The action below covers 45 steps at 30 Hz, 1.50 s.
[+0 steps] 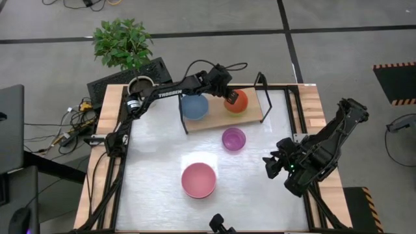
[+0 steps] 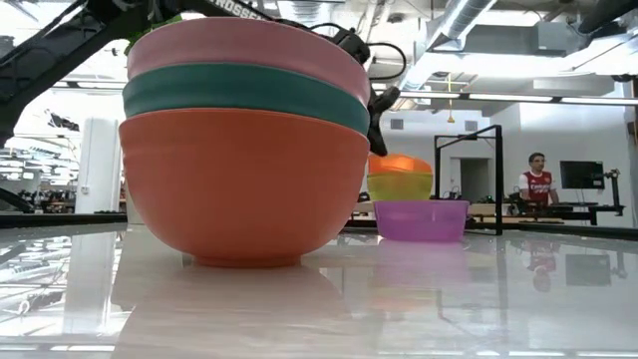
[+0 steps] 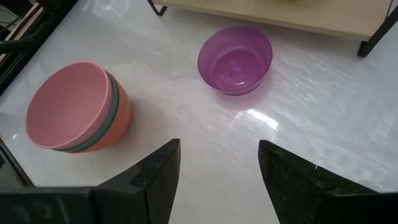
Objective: Place and stack bowls onto a shelf
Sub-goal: Stack the small orange bowl on top of the small green bowl on the shelf, then stack the small violet bowl on top of the small orange bowl on the shelf
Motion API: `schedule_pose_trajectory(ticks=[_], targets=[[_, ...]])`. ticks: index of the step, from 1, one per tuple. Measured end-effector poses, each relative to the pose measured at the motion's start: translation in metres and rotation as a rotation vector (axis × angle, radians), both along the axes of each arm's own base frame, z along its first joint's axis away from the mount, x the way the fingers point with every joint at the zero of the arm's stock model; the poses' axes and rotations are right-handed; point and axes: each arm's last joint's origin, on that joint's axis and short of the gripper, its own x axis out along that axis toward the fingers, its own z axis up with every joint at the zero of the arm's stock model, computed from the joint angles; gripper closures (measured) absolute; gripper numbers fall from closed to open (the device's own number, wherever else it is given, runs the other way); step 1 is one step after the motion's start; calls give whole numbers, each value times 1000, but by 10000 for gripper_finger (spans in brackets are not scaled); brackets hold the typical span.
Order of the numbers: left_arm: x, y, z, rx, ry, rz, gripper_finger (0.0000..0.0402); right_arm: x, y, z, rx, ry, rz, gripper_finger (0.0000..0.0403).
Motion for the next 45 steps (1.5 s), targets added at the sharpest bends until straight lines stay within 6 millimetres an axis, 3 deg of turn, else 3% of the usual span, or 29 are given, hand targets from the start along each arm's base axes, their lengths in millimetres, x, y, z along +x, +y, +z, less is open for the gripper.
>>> schedule_pose_trajectory(ticks=[8,16,21,26,30,35,38,45], targets=[[3,2,-11,-53,-8,34,401,-1,0,-1,15,23,3,161],[7,1,11,-35,-70,23,401,-2,0,-1,10,27,7,161],[14,-13,40,-70,-151,-146,401,-2,-1,-1,-1,38,7,161],[22,-48,73,2,-153,-303,401,-2,-1,-1,-2,39,8,161],[27,-92,81,95,-61,-477,389,-3,0,-1,-15,48,29,161],[23,-150,64,171,176,-740,341,-9,6,-1,-12,50,65,161],[25,-179,46,209,262,-805,308,-13,9,-5,-1,55,68,161],[31,-215,6,348,349,-861,256,-15,11,-11,10,60,59,161]])
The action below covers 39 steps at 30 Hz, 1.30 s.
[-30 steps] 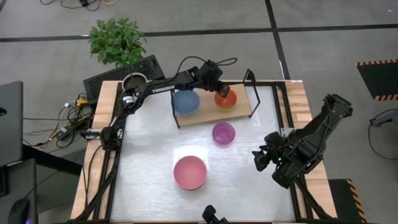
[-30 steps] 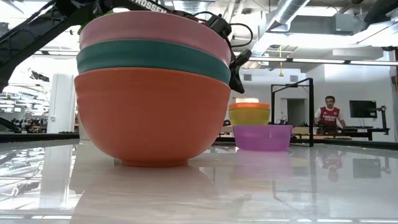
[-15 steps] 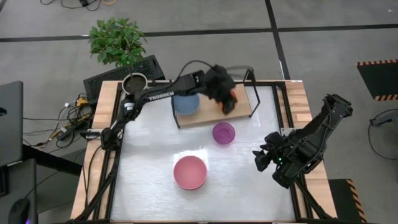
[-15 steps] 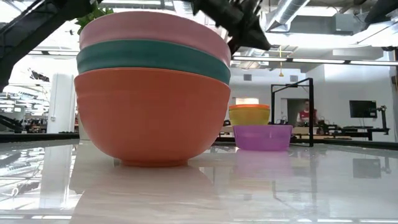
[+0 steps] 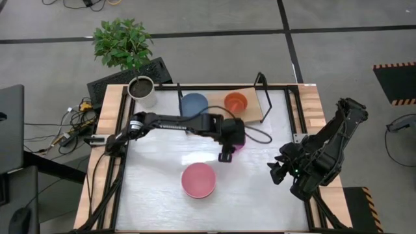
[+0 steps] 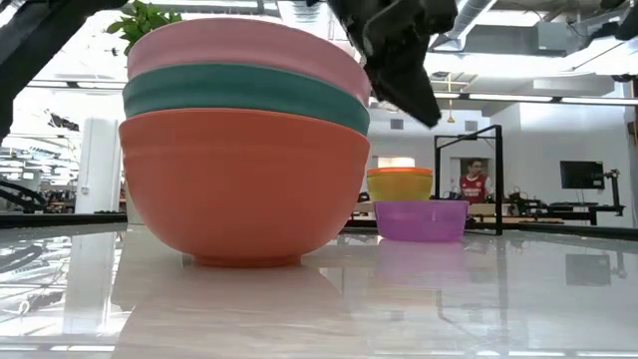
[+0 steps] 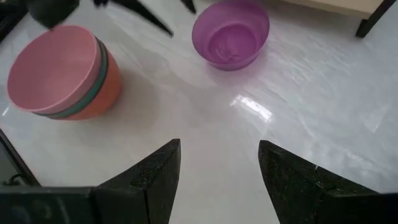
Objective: Place and stack bowls onto a shelf
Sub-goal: Stack the small violet bowl on top of the small orange bowl on the shelf
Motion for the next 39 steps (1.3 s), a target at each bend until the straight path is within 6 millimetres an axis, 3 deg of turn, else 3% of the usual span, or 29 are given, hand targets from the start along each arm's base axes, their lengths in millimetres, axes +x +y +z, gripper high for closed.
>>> schedule_pose_trajectory(ticks=[13,23,28,32,37,39], targets=[[-5,7,-60,13,63,36,253,2,3,0,34,-17,-3,161],[-10,7,-76,32,93,4,253,2,3,0,34,-17,-3,161],[-13,9,-89,11,103,69,255,2,3,1,31,-17,5,161],[-16,10,-94,34,125,78,291,2,3,1,32,-17,6,161],[-16,11,-94,44,127,112,386,2,3,1,38,-20,8,161],[-16,11,-94,46,119,137,394,2,4,1,42,-21,9,161]])
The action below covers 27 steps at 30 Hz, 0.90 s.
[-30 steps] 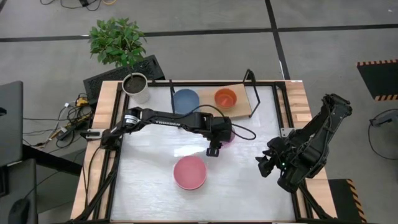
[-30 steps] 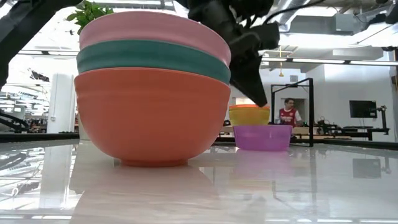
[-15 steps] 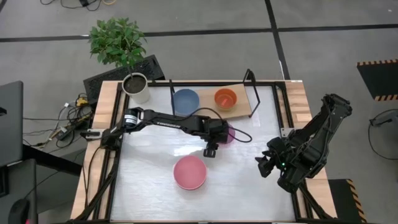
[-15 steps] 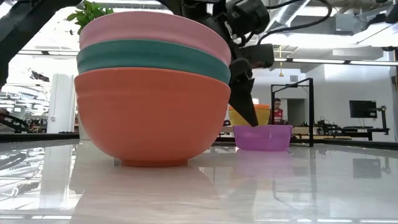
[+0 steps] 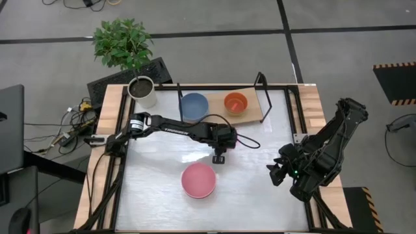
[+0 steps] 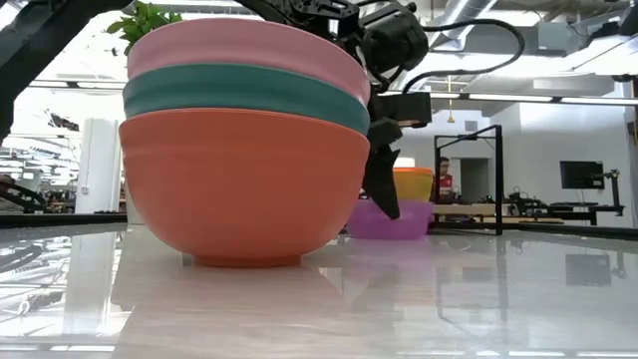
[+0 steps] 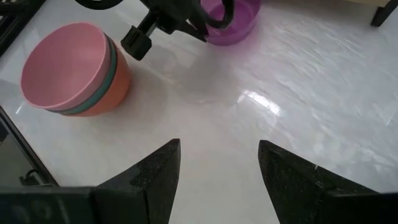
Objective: Place and stack bowls onto a shelf
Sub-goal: Stack the small violet bowl on top of the small orange bowl on the shelf
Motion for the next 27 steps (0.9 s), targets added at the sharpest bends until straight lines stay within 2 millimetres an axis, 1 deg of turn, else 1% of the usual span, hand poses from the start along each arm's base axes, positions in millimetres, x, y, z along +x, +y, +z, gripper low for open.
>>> schedule_pose_trajectory(ticks=[7,11,15,17,21,23,27], targets=[[7,-6,18,-137,-46,22,401,0,1,0,6,-2,2,161],[12,-13,31,-167,-88,15,401,0,1,0,3,0,4,161],[19,-19,53,-296,-143,-33,401,0,0,0,-1,3,6,161],[21,-21,63,-325,-170,-54,401,0,0,0,-2,3,7,161],[21,-22,85,-317,-176,-53,401,0,0,0,-3,3,8,161],[22,-19,98,-311,-194,-47,401,0,0,0,-3,3,7,161],[19,-15,129,-277,-217,-59,401,0,0,0,-2,2,7,161]])
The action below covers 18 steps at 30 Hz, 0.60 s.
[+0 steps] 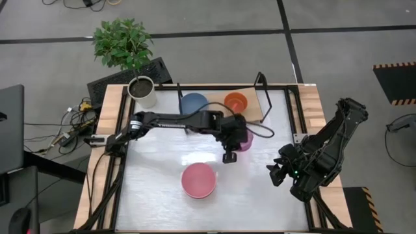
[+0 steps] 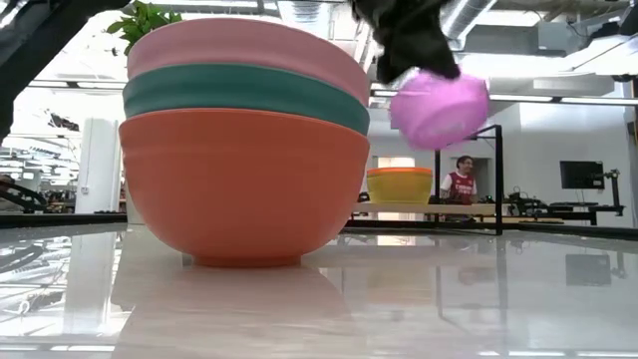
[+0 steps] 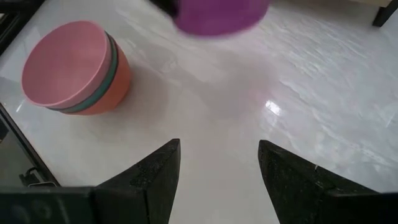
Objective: Place and stack bowls onto a shelf
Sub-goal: Stack the small violet bowl on top of the small orange bowl on the shelf
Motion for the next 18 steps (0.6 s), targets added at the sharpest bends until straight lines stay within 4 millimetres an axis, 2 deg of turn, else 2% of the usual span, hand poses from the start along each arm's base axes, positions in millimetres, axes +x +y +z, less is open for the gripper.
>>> schedule_pose_trajectory(ticks=[4,7,11,18], targets=[[-5,3,28,120,-41,38,401,0,0,0,-1,-1,0,161],[-6,14,37,236,-63,109,402,0,0,0,-6,-6,-1,161],[-6,44,37,341,-60,208,401,2,-2,0,-9,-6,-8,161],[-7,105,28,371,-69,316,401,2,-2,0,-9,-6,-13,161]])
